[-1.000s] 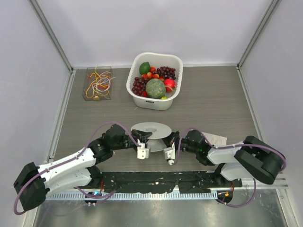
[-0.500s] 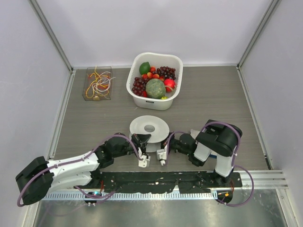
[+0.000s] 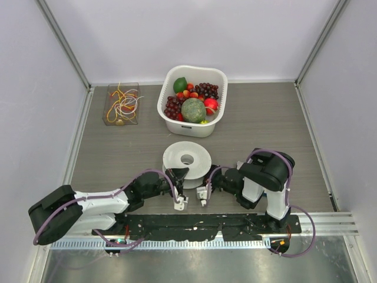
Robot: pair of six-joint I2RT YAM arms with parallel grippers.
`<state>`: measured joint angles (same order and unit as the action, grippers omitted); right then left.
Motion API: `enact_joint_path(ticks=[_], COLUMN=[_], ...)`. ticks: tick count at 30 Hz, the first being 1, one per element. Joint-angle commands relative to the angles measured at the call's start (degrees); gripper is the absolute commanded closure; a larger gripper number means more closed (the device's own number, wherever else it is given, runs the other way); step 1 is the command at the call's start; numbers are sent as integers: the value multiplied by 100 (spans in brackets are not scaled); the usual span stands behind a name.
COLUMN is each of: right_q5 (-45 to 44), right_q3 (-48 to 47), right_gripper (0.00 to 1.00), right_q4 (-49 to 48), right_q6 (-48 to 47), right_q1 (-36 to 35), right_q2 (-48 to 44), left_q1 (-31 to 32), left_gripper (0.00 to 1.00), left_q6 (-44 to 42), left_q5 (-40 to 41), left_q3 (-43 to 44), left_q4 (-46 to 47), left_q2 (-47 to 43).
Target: Wrap the cables
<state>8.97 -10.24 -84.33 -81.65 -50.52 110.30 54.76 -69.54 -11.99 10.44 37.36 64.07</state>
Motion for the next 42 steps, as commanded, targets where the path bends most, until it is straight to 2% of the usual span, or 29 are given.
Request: enact_joint_path(ticks=[1,3,7,9,12,19,22,29,32,37,42], right_q5=[-510,-537,-572,-563,-563,-633,-651,-739,-730,-695,-686], right_q3=[277,286,356,426,549,883,997,1006,1278,1507,1657], right_gripper=[82,77,75,71,69,56,52,41,34,30,26], right_q4=[-1129,-1129,-1120,-1129,-1129,-1120,-1120,-1120,-1129,-1120,-1129], right_q6=[-79,-79,-53,0,8,43,70,105,79,70,131], right_q1=[104,104,104,104,104,113,104,104,104,104,95], right_q2=[264,273,159,1,-149,-456,-536,-720,-790,-966,-1186], left_q1=[-53,-53,-53,-53,-53,-53,-53,-53,-53,-53,-53], left_gripper=[90,90,85,82,82,77,72,55,46,25,7], left_q6=[749,757,845,854,863,889,907,960,951,942,995], left_q5=[153,188,337,364,373,495,575,487,461,408,13], left_q3=[-182,-191,-174,-182,-200,-253,-253,-261,-253,-253,-191], left_q4=[-28,34,87,87,104,455,614,438,430,368,-439], left_q2=[193,246,342,386,457,860,1045,1081,1142,1108,555])
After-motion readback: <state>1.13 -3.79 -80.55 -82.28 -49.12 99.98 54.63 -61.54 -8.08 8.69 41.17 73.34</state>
